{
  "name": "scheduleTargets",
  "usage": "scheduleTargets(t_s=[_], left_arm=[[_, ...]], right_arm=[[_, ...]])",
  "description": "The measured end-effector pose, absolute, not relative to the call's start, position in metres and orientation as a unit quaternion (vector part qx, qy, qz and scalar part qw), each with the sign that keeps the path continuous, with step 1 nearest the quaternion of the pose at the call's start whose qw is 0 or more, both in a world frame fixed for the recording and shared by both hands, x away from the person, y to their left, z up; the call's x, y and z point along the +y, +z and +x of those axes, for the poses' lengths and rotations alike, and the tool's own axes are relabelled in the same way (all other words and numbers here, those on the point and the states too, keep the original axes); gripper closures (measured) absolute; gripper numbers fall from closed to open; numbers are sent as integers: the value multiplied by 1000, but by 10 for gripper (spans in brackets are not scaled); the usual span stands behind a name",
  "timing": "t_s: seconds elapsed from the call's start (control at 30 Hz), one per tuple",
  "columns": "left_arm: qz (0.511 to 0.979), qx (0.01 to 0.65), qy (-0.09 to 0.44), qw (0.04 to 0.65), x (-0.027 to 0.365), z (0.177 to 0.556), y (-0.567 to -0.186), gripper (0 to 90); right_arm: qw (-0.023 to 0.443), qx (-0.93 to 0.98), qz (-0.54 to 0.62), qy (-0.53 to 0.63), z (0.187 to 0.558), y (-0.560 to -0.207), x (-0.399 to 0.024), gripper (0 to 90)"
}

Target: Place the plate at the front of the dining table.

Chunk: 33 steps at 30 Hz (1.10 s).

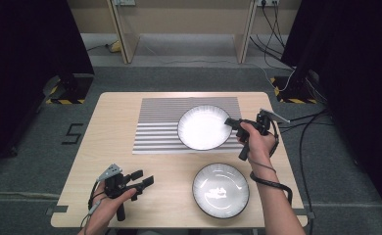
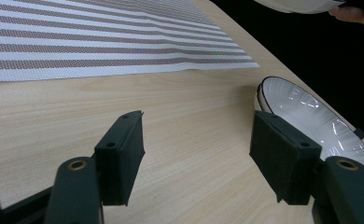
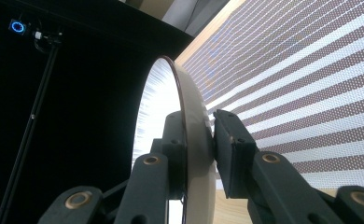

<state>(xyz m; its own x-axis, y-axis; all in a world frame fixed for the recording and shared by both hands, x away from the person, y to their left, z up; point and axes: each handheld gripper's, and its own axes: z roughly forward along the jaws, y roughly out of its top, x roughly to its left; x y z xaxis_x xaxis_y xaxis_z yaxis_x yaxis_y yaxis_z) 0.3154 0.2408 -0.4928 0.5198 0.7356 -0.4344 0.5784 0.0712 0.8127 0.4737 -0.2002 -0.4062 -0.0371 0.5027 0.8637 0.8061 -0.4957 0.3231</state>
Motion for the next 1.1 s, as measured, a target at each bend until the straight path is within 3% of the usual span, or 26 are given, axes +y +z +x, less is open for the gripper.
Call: scheduleTargets(t_s=[1.1], left_arm=[[678, 484, 70, 549, 241, 315, -493, 346]], right_arm=[[135, -480, -690, -525, 493, -409, -191, 744]])
